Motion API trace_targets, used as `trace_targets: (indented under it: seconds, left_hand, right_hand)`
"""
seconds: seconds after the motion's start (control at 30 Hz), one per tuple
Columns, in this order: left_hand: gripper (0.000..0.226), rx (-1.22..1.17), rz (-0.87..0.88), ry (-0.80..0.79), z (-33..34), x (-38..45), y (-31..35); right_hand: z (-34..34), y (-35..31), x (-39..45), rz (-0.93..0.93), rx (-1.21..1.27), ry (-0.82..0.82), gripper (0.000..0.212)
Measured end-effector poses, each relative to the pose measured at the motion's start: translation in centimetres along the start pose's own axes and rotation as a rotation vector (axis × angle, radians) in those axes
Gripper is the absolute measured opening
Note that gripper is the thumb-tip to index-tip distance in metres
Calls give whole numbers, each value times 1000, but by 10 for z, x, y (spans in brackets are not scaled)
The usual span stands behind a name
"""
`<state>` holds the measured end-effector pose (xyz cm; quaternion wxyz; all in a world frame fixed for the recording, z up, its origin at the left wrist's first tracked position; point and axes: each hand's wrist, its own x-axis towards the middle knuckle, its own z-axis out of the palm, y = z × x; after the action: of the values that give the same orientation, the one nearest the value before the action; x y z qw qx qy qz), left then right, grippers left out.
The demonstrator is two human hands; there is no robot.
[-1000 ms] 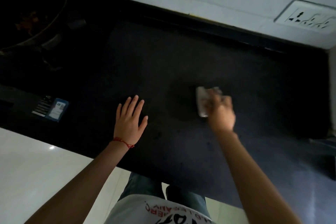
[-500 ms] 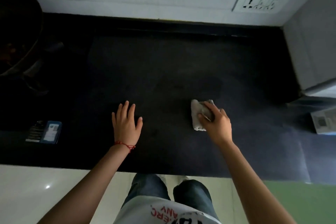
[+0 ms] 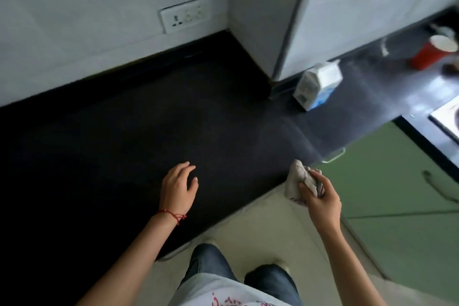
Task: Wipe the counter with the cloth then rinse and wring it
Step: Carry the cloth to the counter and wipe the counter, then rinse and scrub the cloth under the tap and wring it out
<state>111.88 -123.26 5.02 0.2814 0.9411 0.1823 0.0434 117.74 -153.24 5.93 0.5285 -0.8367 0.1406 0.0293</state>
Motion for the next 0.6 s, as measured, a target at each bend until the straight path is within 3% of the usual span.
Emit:
trace_targets:
  seconds: [0.2,0.47,0.6]
  left_hand:
    - [22,-34,297,-76,51,-13,103]
    - [22,-51,243,-621,182,-70,242]
    - [18,-11,133,-755,228,-89,277]
  right_hand:
    - [-110,77,-22,166,96,225,36]
    - [-258,192,-69,387,118,447,38]
    - [-311,231,-83,500,150,548,39]
